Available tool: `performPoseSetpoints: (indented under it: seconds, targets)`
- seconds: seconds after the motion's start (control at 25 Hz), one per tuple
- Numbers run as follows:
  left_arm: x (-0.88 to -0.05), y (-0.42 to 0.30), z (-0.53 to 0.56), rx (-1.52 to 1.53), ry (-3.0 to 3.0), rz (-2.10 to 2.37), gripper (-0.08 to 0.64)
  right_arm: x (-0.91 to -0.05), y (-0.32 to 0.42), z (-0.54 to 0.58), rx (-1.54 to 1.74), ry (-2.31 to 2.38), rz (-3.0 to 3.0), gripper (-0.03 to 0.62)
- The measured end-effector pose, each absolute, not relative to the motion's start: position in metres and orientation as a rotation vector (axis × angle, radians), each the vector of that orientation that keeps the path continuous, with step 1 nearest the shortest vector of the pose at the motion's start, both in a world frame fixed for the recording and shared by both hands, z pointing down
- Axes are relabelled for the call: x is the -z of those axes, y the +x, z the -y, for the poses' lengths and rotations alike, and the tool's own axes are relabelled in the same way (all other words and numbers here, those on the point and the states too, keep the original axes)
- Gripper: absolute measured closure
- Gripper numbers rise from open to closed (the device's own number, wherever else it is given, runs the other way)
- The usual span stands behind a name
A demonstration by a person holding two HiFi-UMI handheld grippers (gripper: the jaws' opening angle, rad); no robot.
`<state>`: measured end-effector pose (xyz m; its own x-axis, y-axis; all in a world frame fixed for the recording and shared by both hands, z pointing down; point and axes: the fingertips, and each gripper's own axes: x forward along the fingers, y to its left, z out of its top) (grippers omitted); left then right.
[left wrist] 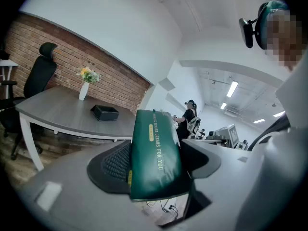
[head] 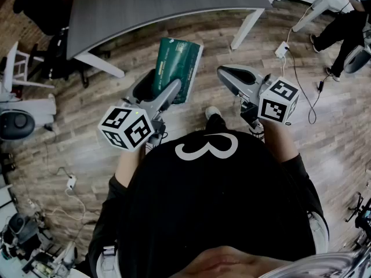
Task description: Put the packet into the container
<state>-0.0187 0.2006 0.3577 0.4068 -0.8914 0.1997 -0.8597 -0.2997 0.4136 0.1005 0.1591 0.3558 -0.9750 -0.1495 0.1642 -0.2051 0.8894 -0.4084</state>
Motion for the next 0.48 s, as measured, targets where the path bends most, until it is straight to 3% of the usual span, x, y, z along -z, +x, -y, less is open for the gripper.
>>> performPoseSetpoints:
  seconds: [0.48]
  targets:
    - [-0.3582, -0.0179, -0.2052, 0.093, 2.229, 1.477, 0.213, -0.3590, 0.0985, -0.1673, -0.707, 0.272, 2.922, 0.591]
